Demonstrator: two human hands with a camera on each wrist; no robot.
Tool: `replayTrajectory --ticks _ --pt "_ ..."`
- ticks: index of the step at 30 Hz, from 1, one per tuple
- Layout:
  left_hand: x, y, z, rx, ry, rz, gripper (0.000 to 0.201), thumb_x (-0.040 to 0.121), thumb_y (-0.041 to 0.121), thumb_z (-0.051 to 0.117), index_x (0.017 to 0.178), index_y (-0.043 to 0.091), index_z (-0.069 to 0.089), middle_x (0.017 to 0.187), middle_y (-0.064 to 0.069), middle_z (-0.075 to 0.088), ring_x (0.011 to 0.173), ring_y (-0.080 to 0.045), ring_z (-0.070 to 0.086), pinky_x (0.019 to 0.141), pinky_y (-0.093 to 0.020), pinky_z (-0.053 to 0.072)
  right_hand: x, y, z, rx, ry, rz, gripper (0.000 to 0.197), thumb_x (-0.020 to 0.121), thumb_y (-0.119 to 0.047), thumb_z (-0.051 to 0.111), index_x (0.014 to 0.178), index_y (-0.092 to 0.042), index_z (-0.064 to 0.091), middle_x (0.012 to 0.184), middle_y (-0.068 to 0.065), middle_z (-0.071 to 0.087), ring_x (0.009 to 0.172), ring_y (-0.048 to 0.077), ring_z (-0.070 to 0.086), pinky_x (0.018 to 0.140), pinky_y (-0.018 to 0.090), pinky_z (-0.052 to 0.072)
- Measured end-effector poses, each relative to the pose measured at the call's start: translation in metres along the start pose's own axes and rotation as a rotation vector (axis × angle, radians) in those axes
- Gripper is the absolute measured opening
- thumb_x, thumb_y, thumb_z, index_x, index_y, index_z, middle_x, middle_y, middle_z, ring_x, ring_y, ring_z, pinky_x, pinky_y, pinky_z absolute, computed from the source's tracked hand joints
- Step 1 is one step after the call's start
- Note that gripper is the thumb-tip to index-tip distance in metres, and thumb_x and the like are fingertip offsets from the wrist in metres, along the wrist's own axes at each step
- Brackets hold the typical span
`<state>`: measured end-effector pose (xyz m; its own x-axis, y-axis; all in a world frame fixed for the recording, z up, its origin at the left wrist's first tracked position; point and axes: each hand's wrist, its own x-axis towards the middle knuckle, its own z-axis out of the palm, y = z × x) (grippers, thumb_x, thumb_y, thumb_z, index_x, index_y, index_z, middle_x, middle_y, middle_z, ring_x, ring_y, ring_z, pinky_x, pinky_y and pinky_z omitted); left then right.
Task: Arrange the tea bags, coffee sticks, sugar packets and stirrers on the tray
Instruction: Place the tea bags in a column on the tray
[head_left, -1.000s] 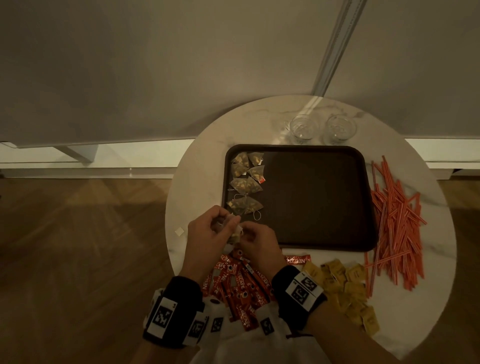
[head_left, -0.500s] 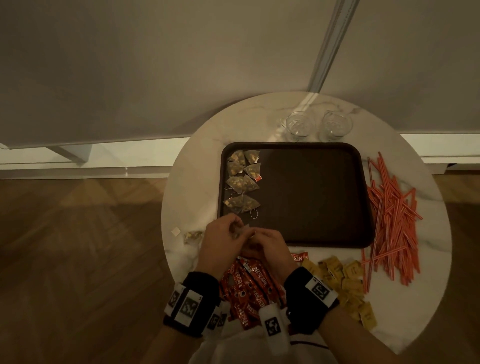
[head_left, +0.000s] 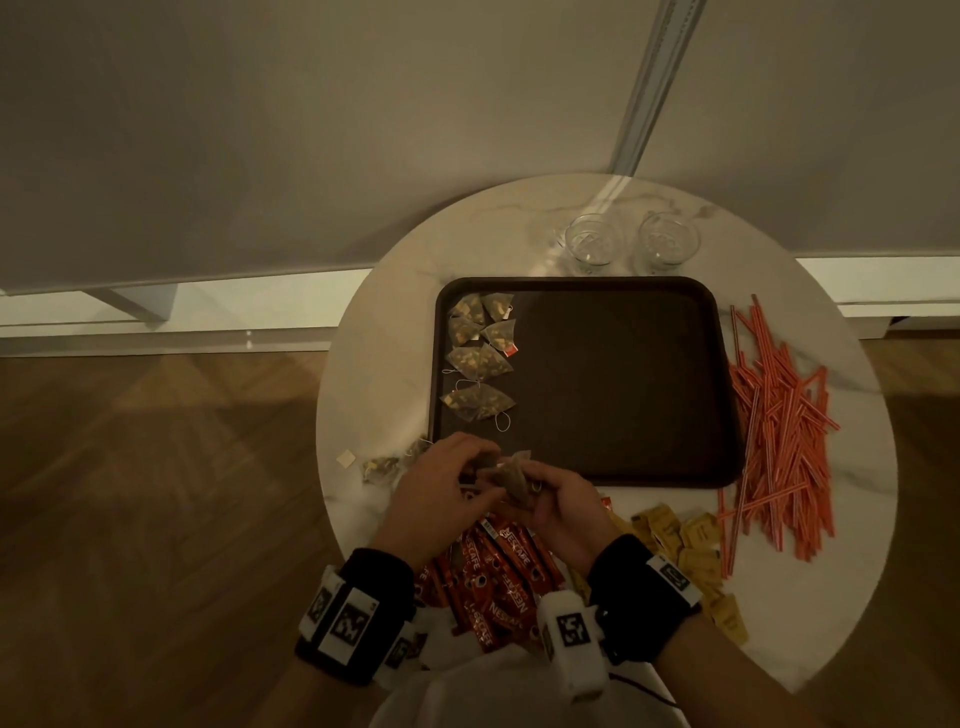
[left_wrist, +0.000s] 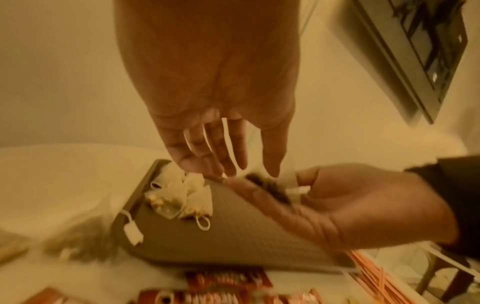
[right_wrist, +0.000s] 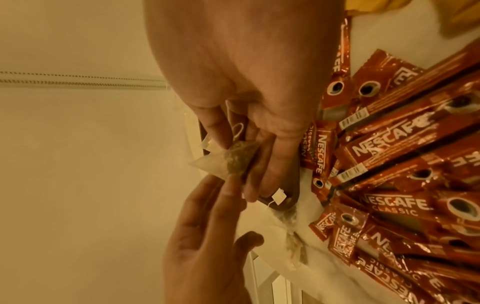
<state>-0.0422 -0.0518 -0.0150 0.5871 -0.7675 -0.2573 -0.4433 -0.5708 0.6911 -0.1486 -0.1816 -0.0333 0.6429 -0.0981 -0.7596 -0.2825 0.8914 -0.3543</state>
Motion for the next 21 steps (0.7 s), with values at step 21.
replayTrajectory --ticks 21 --pt "0.009 -0.02 0.023 -0.363 -0.001 -0.193 0.006 0.083 0.017 0.075 0.086 0.016 0.07 0.083 0.004 0.07 0.078 -0.013 0.066 0.073 -0.029 0.058 0.011 -0.002 -0.01 -0.224 0.077 -0.037 0.064 0.1 -0.009 0.039 0.156 -0.013 0.011 0.111 0.023 0.071 0.098 0.036 0.069 0.095 0.05 0.052"
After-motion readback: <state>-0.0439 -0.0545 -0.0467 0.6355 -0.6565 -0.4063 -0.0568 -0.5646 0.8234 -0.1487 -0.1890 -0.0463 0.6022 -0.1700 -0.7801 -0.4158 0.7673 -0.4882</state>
